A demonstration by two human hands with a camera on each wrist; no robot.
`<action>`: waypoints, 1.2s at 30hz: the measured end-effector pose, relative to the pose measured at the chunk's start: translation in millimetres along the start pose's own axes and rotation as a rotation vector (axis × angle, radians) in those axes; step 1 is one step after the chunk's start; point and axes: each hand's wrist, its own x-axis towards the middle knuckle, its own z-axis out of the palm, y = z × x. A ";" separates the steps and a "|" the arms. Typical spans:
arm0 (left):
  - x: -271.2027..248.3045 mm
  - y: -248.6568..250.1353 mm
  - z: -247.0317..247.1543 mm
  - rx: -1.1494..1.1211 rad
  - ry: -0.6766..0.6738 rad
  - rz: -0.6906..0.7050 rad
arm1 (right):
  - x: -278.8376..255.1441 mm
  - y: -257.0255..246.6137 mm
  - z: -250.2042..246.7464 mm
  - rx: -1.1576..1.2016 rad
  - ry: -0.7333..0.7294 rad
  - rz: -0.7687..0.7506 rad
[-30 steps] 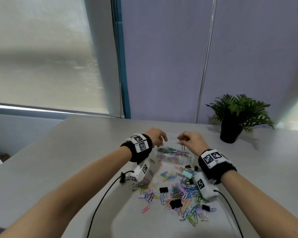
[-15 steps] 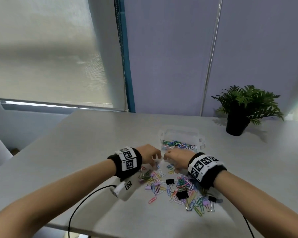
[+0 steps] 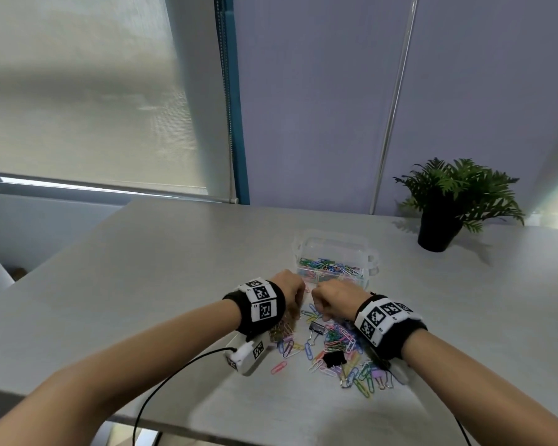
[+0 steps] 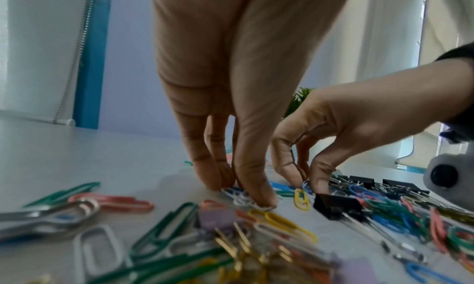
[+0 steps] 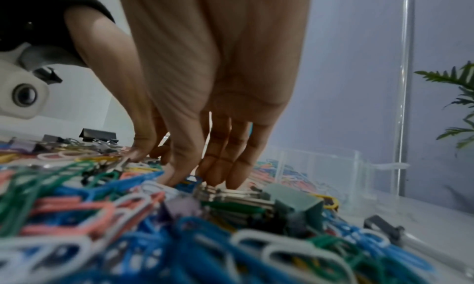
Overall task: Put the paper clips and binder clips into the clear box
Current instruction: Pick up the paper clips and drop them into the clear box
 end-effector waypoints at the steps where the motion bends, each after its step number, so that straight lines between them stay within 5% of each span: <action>1: 0.2 -1.6 0.8 -0.003 0.003 0.010 | 1.0 -0.9 -0.3 -0.019 -0.005 0.002; 10: -0.6 -24.3 -1.8 -0.218 0.027 0.098 | 7.5 0.1 1.5 -0.021 -0.024 0.075; 16: -1.6 -19.0 6.0 0.067 0.015 0.148 | 8.9 3.1 4.6 -0.012 -0.003 0.063; 24: 1.9 -12.7 7.9 0.086 -0.012 0.110 | 4.0 0.2 2.3 0.018 -0.023 0.079; 32: -5.9 -9.4 26.3 0.269 0.101 0.161 | -9.5 -14.4 4.5 -0.107 0.054 0.017; 36: -7.2 -7.8 19.3 0.240 0.051 0.150 | -16.1 -4.7 -0.2 0.026 0.046 0.014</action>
